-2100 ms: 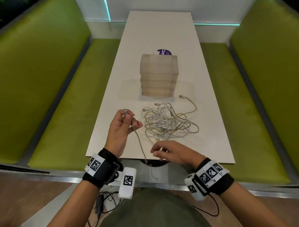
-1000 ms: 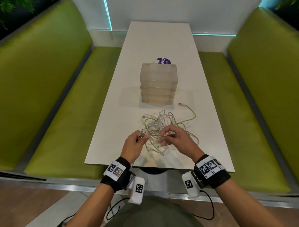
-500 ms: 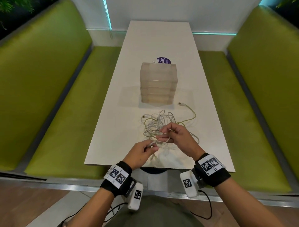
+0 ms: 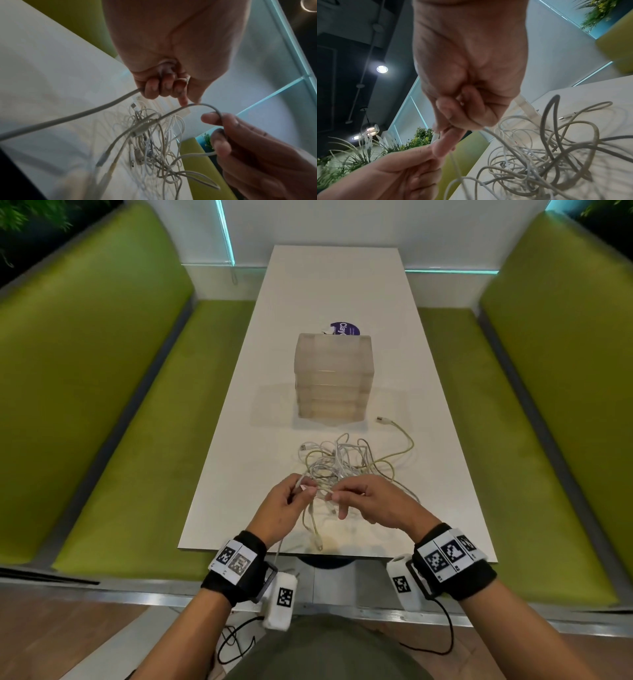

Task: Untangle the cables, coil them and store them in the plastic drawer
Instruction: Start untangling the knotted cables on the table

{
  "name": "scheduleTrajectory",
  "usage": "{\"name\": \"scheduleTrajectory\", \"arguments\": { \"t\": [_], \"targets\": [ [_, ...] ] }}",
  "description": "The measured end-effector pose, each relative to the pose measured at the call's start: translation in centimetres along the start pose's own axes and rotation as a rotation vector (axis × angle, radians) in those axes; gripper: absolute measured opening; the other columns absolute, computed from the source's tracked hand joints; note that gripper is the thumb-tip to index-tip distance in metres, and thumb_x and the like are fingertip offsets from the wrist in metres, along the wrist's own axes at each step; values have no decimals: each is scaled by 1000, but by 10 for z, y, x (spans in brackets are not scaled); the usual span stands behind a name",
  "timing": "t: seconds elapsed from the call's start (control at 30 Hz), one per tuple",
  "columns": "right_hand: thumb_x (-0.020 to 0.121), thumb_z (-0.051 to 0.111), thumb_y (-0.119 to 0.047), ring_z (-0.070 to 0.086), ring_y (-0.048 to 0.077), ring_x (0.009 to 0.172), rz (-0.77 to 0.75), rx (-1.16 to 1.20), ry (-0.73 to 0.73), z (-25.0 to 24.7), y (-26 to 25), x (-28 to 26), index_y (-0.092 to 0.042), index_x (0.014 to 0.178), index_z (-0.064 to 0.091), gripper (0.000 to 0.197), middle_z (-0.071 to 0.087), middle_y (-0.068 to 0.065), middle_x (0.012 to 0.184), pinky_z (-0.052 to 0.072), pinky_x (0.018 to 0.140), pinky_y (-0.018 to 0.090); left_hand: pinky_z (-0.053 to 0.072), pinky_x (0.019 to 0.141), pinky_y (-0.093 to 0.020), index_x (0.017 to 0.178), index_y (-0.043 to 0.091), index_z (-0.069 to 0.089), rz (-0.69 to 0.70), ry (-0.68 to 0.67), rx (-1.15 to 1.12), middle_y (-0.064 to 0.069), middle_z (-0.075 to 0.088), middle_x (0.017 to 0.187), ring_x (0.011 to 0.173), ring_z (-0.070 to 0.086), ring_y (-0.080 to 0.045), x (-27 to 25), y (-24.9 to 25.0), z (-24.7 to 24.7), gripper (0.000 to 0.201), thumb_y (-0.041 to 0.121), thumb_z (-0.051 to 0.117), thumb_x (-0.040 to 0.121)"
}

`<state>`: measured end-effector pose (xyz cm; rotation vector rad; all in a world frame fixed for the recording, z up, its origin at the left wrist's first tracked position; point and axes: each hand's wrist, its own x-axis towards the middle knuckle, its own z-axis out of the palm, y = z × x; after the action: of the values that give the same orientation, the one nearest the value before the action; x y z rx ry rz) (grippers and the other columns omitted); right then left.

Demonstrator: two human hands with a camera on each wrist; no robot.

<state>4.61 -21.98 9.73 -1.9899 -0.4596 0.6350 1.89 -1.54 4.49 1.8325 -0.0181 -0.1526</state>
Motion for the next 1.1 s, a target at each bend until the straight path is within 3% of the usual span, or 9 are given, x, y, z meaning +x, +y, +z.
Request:
{"name": "scheduleTrajectory", "arguments": {
  "t": [0.07, 0.17, 0.3, 0.4, 0.5, 0.57, 0.73, 0.93, 1.1],
  "targets": [
    [96, 53, -29, 44, 8, 42, 1, 0, 59, -1, 0, 2, -18, 94, 66, 17, 74, -3, 83, 42, 49, 24, 37, 61, -18, 100, 13, 60, -56, 41, -85, 13, 48, 66, 60, 43, -2, -2, 1, 0, 14, 19, 47, 99],
    [97, 51, -25, 45, 10, 42, -19, 45, 110, -2, 2, 2, -16, 100, 64, 16, 74, -5, 88, 42, 51, 23, 34, 57, -19, 95, 13, 60, -123, 60, -213, 1, 47, 71, 60, 39, -8, -7, -4, -1, 26, 16, 36, 103],
    [94, 57, -16, 46, 15, 48, -92, 166, 135, 2, 3, 0, -16, 100, 68, 13, 74, -1, 91, 40, 50, 17, 41, 57, -23, 98, 6, 60, -191, 47, -330, -6, 63, 80, 65, 50, -15, -10, -8, 1, 31, 21, 33, 104],
    [90, 64, -14, 53, 28, 58, -140, 140, 73, 9, 9, -1, -13, 96, 71, 10, 72, 4, 92, 45, 55, 22, 51, 61, -25, 105, 0, 58, -294, 39, -526, -15, 68, 89, 71, 62, -20, -9, -3, 3, 39, 28, 31, 103],
    [87, 67, -15, 53, 14, 55, -105, 45, -37, 16, 16, -2, -16, 97, 71, 10, 71, -4, 83, 46, 57, 22, 58, 80, -35, 113, -3, 58, -332, -13, -690, -23, 70, 104, 92, 69, -30, -7, 5, 3, 47, 34, 32, 102],
    [91, 64, -18, 52, 2, 56, -86, -33, -91, 18, 18, -2, -21, 100, 70, 12, 69, -6, 78, 43, 57, 17, 57, 83, -37, 113, -4, 58, -351, -59, -722, -21, 71, 100, 90, 70, -29, -7, 11, 3, 45, 32, 33, 102],
    [92, 61, -22, 63, 5, 78, -122, -226, -169, 19, 18, 1, -25, 104, 70, 15, 66, -13, 76, 45, 71, 18, 57, 85, -38, 117, -5, 53, -409, -80, -781, -22, 70, 108, 96, 69, -30, -4, 15, 2, 41, 29, 33, 103],
    [94, 57, -27, 57, 0, 68, -70, -293, -183, 14, 15, -1, -24, 109, 68, 18, 64, -12, 73, 40, 64, 12, 56, 87, -39, 132, -6, 42, -377, 165, -944, -22, 60, 120, 110, 63, -32, 0, 9, 5, 40, 20, 38, 102],
    [95, 53, -27, 60, 8, 67, -42, -290, -175, 16, 13, -3, -24, 110, 64, 18, 56, -13, 65, 45, 66, 24, 56, 87, -36, 137, 12, 45, -335, 193, -887, -11, 53, 134, 115, 60, -27, 3, 8, 7, 37, 21, 42, 100]
  ]
}}
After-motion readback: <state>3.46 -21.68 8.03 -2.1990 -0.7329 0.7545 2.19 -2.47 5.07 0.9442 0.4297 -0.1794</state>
